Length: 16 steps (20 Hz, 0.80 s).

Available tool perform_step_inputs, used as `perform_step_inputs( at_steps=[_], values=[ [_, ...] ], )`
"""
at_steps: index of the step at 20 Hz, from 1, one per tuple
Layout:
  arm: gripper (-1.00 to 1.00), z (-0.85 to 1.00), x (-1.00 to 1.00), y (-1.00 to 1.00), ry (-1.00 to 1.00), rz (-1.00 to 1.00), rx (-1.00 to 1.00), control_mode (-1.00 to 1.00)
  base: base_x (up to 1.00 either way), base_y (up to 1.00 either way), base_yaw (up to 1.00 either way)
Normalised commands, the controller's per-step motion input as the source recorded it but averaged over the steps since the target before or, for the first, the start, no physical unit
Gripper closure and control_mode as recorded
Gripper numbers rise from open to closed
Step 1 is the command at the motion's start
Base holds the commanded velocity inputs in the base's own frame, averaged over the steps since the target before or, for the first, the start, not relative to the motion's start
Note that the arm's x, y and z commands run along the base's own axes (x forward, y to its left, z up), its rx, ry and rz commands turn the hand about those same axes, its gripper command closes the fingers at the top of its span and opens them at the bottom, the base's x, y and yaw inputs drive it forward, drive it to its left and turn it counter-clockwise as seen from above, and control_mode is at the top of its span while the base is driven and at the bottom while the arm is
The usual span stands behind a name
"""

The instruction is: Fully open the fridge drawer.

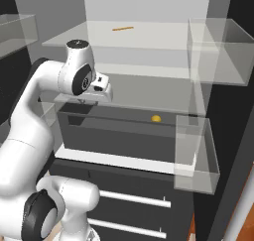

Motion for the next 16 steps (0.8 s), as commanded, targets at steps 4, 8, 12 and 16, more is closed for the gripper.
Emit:
perform_step_inputs(
  at_steps=[4,8,12,16],
  values=[
    [-1.0,0.0,-0.04,-0.02,0.0,0.0,0.0,-1.0,0.0,0.0,0.0],
    [-1.0,0.0,-0.08,-0.06,0.0,0.0,0.0,-1.0,0.0,0.0,0.0],
    [-1.0,0.0,-0.08,-0.06,0.0,0.0,0.0,1.0,-0.04,-0.03,0.0],
    [-1.0,0.0,0.0,0.0,0.0,0.0,0.0,1.0,-0.15,-0.18,0.0]
  ],
)
